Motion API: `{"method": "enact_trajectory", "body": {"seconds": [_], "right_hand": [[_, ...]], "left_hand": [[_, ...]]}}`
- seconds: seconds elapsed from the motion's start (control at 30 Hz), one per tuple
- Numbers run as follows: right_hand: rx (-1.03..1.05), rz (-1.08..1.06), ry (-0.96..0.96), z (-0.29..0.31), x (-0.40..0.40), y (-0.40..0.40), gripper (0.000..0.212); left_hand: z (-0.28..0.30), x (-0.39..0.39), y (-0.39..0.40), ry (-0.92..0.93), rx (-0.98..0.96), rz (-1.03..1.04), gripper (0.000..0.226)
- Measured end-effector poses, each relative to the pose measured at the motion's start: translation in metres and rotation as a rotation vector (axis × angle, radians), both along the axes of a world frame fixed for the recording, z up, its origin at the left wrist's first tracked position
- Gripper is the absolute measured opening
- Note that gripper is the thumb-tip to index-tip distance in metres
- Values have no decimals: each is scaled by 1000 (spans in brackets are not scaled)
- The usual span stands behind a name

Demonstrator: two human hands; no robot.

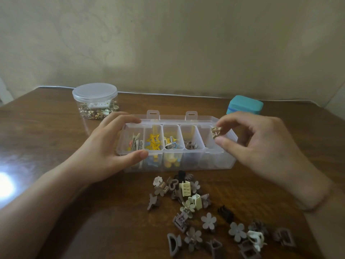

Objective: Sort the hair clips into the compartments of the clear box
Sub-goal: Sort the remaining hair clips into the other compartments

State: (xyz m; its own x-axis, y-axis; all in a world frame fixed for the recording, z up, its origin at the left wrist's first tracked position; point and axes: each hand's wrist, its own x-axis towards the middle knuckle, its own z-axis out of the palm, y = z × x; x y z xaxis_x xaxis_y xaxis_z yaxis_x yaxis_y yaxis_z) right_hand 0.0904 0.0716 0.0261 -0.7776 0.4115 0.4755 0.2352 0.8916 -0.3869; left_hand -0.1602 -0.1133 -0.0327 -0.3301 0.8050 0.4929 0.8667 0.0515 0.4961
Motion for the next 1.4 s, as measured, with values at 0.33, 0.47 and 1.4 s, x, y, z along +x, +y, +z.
{"method": "enact_trajectory", "body": {"seconds": [0.33, 0.47, 1.4], "right_hand": [[170, 314, -426, 1, 0, -18, 22], [199, 356, -533, -9, -6, -20, 34], [164, 251, -466, 0, 0, -24, 27]], "left_hand": [[1, 0, -1, 8, -11, 16, 71], [1, 1, -2, -8, -15, 15, 76], [-2, 0, -1, -170, -186, 104, 92]]}}
